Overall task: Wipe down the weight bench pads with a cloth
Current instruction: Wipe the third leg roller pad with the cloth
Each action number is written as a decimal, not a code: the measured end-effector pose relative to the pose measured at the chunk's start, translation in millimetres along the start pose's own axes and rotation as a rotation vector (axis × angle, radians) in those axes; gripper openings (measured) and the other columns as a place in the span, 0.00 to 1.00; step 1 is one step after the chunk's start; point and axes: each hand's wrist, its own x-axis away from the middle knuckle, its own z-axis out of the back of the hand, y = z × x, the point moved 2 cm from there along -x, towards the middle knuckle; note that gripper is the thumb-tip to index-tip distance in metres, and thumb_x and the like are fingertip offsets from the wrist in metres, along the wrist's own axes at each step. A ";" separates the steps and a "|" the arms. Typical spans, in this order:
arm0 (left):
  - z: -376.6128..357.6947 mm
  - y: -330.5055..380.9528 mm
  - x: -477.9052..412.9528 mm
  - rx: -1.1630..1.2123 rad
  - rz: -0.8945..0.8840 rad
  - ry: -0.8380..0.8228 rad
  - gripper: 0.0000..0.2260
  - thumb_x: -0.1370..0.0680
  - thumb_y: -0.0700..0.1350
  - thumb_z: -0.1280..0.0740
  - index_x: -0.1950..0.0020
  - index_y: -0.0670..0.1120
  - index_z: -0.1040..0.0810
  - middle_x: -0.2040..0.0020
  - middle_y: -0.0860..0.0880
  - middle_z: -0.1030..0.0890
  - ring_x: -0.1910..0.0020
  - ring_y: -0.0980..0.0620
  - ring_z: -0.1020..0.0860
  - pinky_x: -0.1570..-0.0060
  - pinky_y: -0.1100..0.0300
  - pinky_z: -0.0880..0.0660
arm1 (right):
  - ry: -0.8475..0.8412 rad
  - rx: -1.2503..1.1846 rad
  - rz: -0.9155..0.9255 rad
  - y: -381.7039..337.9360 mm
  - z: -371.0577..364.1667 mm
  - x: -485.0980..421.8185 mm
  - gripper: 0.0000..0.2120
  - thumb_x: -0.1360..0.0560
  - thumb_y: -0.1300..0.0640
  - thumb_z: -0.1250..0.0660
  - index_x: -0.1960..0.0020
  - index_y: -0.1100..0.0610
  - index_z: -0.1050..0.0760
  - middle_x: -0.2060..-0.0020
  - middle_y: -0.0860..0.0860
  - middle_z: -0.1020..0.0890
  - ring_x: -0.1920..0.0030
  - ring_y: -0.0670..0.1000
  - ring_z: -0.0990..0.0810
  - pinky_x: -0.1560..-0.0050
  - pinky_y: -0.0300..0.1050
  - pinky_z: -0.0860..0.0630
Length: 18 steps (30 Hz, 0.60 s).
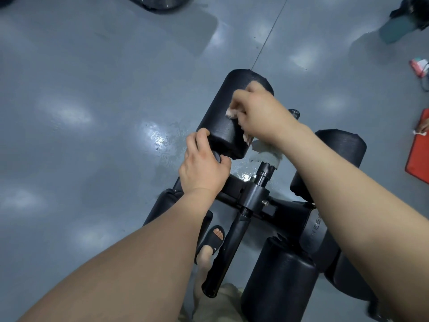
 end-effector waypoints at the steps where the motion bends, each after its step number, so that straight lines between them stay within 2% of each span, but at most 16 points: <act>1: 0.3 -0.3 0.0 0.001 -0.001 0.001 0.26 0.29 0.52 0.30 0.34 0.54 0.37 0.37 0.53 0.33 0.52 0.46 0.23 0.59 0.52 0.28 | 0.036 -0.002 -0.029 3.5 2.6 -8.5 0.10 0.24 0.62 0.39 0.48 0.53 0.22 0.47 0.54 0.28 0.49 0.62 0.24 0.46 0.51 0.23; 5: -0.4 -0.8 0.7 0.004 -0.006 -0.001 0.25 0.28 0.53 0.31 0.35 0.55 0.37 0.37 0.54 0.34 0.52 0.47 0.23 0.59 0.53 0.30 | 0.147 0.005 -0.176 19.4 12.2 -40.8 0.11 0.23 0.62 0.40 0.46 0.57 0.20 0.43 0.61 0.27 0.49 0.64 0.22 0.44 0.49 0.25; 11: -1.5 -1.4 -0.2 0.000 -0.015 0.008 0.25 0.28 0.52 0.31 0.35 0.54 0.37 0.37 0.54 0.34 0.52 0.47 0.23 0.59 0.54 0.30 | 0.219 0.034 -0.283 30.4 13.9 -60.6 0.13 0.23 0.62 0.40 0.44 0.55 0.19 0.43 0.60 0.25 0.45 0.66 0.23 0.45 0.48 0.28; 14: -1.7 -1.6 -0.5 -0.011 -0.013 0.016 0.24 0.28 0.53 0.31 0.35 0.54 0.36 0.37 0.54 0.34 0.52 0.47 0.23 0.59 0.54 0.32 | 0.209 0.064 -0.261 29.2 10.9 -58.5 0.15 0.21 0.61 0.39 0.40 0.53 0.18 0.42 0.58 0.23 0.43 0.65 0.25 0.43 0.48 0.30; 18: -1.8 -0.9 0.5 -0.011 -0.013 0.021 0.24 0.28 0.53 0.31 0.35 0.54 0.36 0.36 0.55 0.34 0.51 0.48 0.23 0.59 0.55 0.33 | 0.146 0.061 -0.136 14.6 3.9 -38.9 0.13 0.22 0.61 0.39 0.44 0.54 0.18 0.44 0.55 0.23 0.44 0.63 0.26 0.44 0.50 0.27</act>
